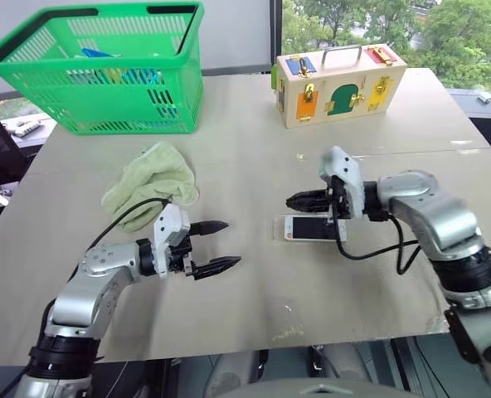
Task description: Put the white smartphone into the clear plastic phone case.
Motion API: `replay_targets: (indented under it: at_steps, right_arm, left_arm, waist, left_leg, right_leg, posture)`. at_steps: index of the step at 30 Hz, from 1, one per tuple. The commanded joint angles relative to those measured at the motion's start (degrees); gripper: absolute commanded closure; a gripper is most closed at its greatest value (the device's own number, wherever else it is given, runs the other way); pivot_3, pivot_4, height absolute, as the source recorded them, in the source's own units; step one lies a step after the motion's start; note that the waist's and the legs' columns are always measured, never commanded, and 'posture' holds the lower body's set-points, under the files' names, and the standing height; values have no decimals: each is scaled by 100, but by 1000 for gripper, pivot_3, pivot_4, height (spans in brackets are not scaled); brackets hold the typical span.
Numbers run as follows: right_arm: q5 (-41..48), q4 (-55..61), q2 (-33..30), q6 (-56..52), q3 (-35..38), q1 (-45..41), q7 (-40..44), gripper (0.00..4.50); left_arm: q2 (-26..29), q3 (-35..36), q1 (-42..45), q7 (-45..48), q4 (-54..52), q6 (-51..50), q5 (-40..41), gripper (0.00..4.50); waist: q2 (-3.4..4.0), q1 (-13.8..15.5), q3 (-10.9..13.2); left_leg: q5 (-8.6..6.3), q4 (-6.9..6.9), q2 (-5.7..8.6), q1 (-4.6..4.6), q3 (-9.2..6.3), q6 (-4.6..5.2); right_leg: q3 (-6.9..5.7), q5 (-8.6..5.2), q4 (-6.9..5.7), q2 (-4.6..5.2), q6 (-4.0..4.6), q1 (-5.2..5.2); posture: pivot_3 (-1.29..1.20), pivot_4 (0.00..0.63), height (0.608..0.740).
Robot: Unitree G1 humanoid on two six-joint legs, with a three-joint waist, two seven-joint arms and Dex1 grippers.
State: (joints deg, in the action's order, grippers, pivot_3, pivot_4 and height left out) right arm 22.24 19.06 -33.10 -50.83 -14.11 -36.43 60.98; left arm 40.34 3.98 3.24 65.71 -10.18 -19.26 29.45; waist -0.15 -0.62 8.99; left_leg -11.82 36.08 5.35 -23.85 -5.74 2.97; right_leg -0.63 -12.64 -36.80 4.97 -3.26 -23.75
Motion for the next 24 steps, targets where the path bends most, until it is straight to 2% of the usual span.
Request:
replay_targets:
  at_steps: [1, 6, 11, 16, 24]
  right_arm:
    - [10, 306, -222, -132, -334, 100, 24, 4399]
    - [-663, -350, -106, 357, -930, 87, -435, 4399]
    - [-1001, -902, 70, 645, -1221, -8, -510, 4399]
    - [-1281, -1240, 106, 721, -1535, -107, -408, 4399]
    - [-1940, -1698, 17, 645, -2504, -313, 4, 4399]
  left_arm:
    - [56, 75, 43, 51, -101, 53, 61, 0]
    - [48, 66, 81, 68, -75, 51, 49, 0]
    - [51, 73, 68, 60, -81, 48, 42, 0]
    - [52, 93, -4, 34, -156, 36, 56, 0]
    - [39, 91, -87, 1, -230, 36, 62, 0]
  waist:
    - [-1, -2, 1]
    - [-1, -14, 4]
    - [-4, -6, 9]
    - [-2, -6, 11]
    - [-6, -20, 3]
  left_leg:
    - [-1, 0, 0, 0, 0, -2]
    - [-3, 5, -1, 0, 1, -6]
    - [2, 8, 0, -1, 2, -1]
    - [1, 7, 0, -1, 1, -1]
    - [-2, 9, -3, 9, 1, -6]
  right_leg:
    - [0, -1, 1, 0, 0, 0]
    - [-1, -12, -2, 0, 18, 0]
    - [0, 0, -1, -1, 0, 1]
    - [-1, 0, -1, -2, -1, 1]
    - [-1, 0, -2, -6, -2, 7]
  posture:
    - [0, 150, 740]
    - [0, 150, 740]
    - [0, 150, 740]
    - [0, 150, 740]
    - [0, 150, 740]
